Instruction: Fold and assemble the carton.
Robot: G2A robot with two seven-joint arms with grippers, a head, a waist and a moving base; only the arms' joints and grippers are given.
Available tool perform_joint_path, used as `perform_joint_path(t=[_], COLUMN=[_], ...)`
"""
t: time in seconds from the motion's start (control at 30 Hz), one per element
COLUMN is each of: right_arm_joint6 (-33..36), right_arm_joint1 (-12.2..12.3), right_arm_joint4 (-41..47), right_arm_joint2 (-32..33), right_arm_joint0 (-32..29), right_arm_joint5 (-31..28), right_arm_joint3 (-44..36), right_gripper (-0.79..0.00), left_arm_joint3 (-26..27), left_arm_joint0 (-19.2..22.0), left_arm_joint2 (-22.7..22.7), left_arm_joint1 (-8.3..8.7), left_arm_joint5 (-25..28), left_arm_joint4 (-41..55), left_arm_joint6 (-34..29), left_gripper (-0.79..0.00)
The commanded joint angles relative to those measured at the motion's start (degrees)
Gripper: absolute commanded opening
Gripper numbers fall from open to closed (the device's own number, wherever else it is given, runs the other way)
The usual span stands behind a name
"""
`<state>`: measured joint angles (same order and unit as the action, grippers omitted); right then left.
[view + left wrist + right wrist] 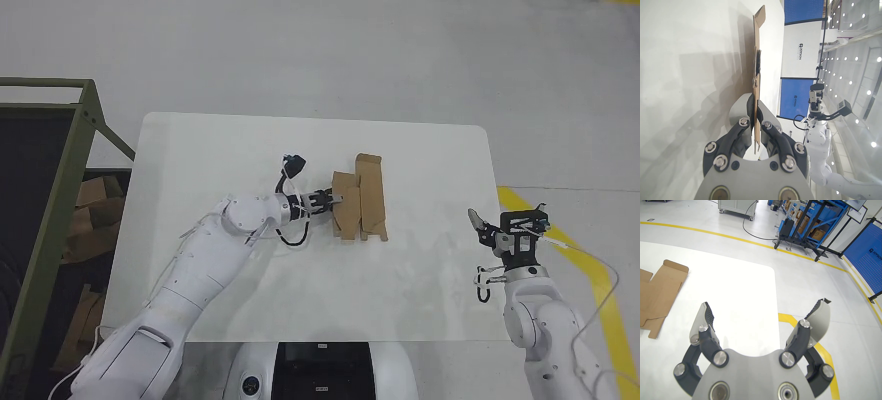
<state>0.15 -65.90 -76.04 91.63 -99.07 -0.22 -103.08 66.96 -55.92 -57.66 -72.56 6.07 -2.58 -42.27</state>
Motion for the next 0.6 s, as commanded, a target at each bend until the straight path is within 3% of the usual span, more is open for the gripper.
perform_joint_path(t=[0.0,0.13,0.57], right_arm_joint6=[1.0,4.1,12.2], right_arm_joint1=[0.0,-0.1,0.0], right_arm_joint4=[0.8,4.1,26.9], right_arm_joint2=[0.0,-0.2,3.4], right_arm_joint0=[0.4,1.4,3.3], right_arm_joint5=[-1.1,-4.2,-17.7], right_arm_joint3=[0.2,0.0,-0.8], right_gripper=[0.000,0.000,0.000], left_arm_joint3=[0.9,2.8,9.8], left_arm_joint0=[-0.5,-1.6,-5.6], left_arm_joint2=[-0.7,-2.3,-6.7], left_arm_joint1=[0.17,0.64,1.89], left_arm_joint5=[0.7,1.3,4.7], left_arm_joint4=[0.3,0.7,2.0], left_arm_joint6=[0.1,-0.1,0.6], left_gripper=[-0.785,-0.785,-0.785])
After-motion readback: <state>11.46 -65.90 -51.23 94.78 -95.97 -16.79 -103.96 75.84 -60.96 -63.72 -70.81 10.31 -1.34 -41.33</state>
